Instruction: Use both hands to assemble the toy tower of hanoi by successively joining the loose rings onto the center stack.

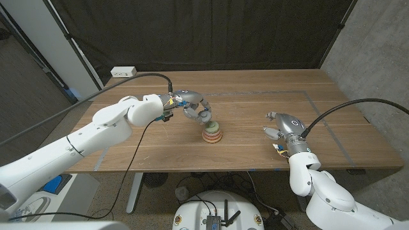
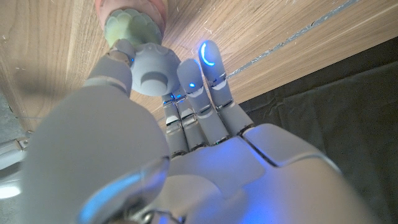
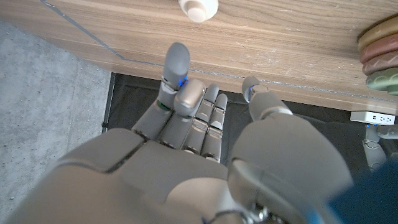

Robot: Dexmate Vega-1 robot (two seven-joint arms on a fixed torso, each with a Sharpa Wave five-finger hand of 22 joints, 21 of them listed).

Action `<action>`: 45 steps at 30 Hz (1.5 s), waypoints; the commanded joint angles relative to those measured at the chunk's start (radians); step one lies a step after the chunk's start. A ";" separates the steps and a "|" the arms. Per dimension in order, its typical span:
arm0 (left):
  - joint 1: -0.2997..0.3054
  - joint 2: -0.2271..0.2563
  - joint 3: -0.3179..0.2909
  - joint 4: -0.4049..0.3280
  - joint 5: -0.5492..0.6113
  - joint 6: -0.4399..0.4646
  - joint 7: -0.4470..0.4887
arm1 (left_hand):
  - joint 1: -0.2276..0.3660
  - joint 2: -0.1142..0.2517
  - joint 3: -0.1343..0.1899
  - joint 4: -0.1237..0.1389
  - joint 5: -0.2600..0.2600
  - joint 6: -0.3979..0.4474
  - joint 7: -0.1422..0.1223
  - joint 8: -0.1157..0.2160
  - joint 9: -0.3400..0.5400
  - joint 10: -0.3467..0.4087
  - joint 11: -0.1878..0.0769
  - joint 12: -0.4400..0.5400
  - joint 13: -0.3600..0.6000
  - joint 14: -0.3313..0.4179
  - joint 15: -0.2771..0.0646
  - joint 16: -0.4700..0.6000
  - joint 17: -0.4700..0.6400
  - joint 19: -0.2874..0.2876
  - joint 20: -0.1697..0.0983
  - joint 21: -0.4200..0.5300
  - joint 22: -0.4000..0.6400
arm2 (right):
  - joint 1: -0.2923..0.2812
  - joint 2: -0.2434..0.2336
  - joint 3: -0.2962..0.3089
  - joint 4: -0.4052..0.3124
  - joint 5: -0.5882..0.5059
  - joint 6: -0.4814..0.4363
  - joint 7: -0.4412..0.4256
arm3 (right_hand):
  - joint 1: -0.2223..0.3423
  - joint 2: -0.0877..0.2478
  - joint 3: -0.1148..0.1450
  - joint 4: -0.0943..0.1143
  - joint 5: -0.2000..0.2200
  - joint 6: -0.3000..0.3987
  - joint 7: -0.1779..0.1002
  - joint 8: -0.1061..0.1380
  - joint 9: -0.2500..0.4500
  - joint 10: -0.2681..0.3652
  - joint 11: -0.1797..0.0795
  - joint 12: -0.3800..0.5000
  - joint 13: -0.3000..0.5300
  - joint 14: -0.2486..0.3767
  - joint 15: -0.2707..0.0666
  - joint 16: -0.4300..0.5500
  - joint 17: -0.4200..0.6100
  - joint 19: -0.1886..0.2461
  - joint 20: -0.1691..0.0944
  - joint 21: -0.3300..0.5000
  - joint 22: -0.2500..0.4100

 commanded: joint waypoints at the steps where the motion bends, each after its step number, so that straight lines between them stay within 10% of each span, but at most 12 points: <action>1: -0.051 -0.038 0.043 0.006 0.046 0.016 -0.082 | 0.011 0.003 0.002 0.004 0.007 0.010 -0.004 0.002 0.006 0.067 -0.061 0.002 -0.003 0.004 -0.043 0.004 0.006 -0.001 -0.131 0.004 0.001 | -0.003 0.000 0.003 -0.004 0.012 -0.010 -0.010 | 0.006 0.006 0.008 0.000 0.005 0.010 0.004 -0.001 0.002 0.006 0.005 -0.004 0.002 0.005 -0.051 0.001 0.002 0.009 -0.081 0.004 0.003; 45: -0.132 -0.142 0.144 0.109 0.086 0.001 -0.161 | 0.004 0.007 -0.013 0.006 0.006 0.006 -0.003 -0.012 0.007 0.052 -0.057 0.004 0.000 -0.010 -0.044 -0.014 -0.015 -0.012 -0.131 0.004 -0.001 | -0.026 -0.021 0.038 0.002 0.089 0.018 -0.055 | 0.006 0.008 0.010 -0.001 0.012 0.014 0.004 -0.004 0.004 0.009 0.006 -0.005 0.002 0.006 -0.051 0.001 0.002 0.010 -0.081 0.004 0.004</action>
